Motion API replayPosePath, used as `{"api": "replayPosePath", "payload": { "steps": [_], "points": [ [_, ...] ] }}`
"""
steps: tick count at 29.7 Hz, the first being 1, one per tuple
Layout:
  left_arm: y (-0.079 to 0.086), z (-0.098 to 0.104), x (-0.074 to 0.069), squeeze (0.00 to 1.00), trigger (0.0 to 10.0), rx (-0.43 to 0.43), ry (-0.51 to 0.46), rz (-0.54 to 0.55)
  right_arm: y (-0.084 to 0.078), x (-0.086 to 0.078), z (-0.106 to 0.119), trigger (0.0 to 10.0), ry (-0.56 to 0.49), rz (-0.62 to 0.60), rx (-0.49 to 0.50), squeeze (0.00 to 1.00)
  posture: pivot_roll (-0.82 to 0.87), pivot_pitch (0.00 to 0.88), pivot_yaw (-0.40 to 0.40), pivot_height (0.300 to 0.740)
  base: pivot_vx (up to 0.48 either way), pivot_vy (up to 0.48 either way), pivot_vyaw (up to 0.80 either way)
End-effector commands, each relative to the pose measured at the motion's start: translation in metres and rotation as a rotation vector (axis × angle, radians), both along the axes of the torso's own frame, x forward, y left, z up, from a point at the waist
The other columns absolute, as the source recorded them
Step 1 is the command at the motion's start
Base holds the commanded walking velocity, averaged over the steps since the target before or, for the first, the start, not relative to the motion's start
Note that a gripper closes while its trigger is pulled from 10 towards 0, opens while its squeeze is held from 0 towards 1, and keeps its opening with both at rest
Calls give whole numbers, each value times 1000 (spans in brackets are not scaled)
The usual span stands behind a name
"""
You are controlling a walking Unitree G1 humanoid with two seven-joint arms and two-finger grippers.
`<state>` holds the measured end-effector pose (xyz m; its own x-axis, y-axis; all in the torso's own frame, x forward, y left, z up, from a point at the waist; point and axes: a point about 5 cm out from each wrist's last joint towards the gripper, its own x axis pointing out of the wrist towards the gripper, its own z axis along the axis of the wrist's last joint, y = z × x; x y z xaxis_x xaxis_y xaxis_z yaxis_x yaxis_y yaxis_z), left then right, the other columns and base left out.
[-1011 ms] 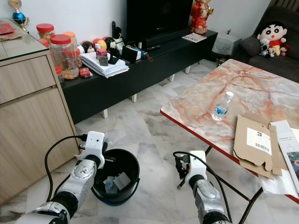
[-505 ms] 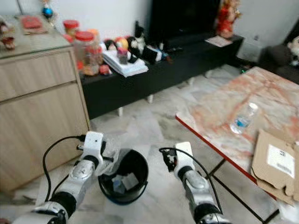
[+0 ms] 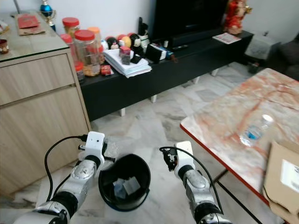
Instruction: Picking trash to rubbish bin
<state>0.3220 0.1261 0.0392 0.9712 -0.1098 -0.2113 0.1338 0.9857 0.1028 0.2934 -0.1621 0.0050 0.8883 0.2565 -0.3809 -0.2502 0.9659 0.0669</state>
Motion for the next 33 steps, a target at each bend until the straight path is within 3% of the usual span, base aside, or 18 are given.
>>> {"api": "replayPosePath", "payload": {
  "steps": [1,16,22,27,30,33],
  "points": [
    [-3,3,2,0,10000,5,-6,-9,-3,3,4,10000,-12,-2,-12,0,88,0,-134,740,352,0,0],
    [-2,4,3,0,10000,-9,-19,-4,-1,1,1,10000,0,22,-48,0,88,0,-134,740,350,0,0],
    [-4,4,2,0,10000,-19,-22,-10,-1,0,0,10000,7,34,-29,0,89,0,-133,740,0,0,0],
    [-6,1,0,0,10000,-27,-2,-26,7,-2,-2,10000,40,116,-9,0,85,0,-133,740,0,0,0],
    [-10,-3,-2,0,10000,-25,33,-55,18,-10,-8,10000,113,271,-28,0,83,0,-133,740,0,0,0],
    [-12,-4,-3,0,10000,-35,47,-66,22,-12,-7,10000,119,335,-8,0,83,0,-133,740,0,0,0]
  ]
}}
